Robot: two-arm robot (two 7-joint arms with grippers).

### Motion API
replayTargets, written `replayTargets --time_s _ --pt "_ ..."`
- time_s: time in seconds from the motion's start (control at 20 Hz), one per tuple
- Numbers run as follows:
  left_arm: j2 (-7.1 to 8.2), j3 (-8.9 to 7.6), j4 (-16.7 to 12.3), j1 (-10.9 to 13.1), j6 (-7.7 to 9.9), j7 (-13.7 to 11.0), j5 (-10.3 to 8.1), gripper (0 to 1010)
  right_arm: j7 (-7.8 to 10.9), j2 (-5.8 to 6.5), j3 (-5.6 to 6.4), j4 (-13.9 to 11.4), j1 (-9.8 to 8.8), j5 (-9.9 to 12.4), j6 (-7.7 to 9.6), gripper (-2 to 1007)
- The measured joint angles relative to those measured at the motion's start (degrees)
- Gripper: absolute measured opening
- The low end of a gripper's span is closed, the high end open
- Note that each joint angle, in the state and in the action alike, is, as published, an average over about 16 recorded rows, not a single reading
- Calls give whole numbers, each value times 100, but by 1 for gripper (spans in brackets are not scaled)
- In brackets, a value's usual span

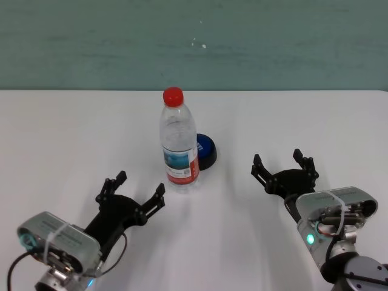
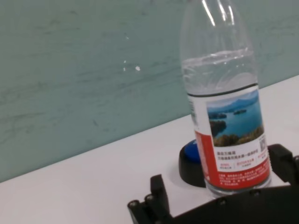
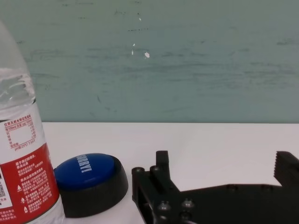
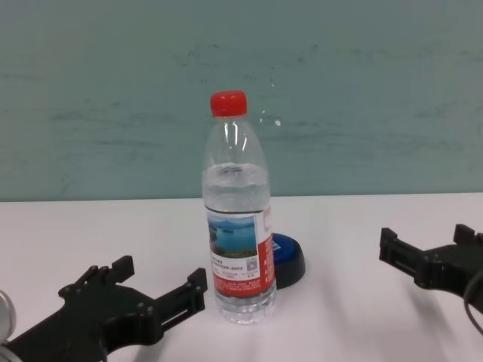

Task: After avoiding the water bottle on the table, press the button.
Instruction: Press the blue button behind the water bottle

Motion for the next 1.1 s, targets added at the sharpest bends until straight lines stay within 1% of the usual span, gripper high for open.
replayTargets --time_s 1.1 --pt "-161 85 43 -154 62 93 80 1010 0 0 0 0 0 0 0 1004"
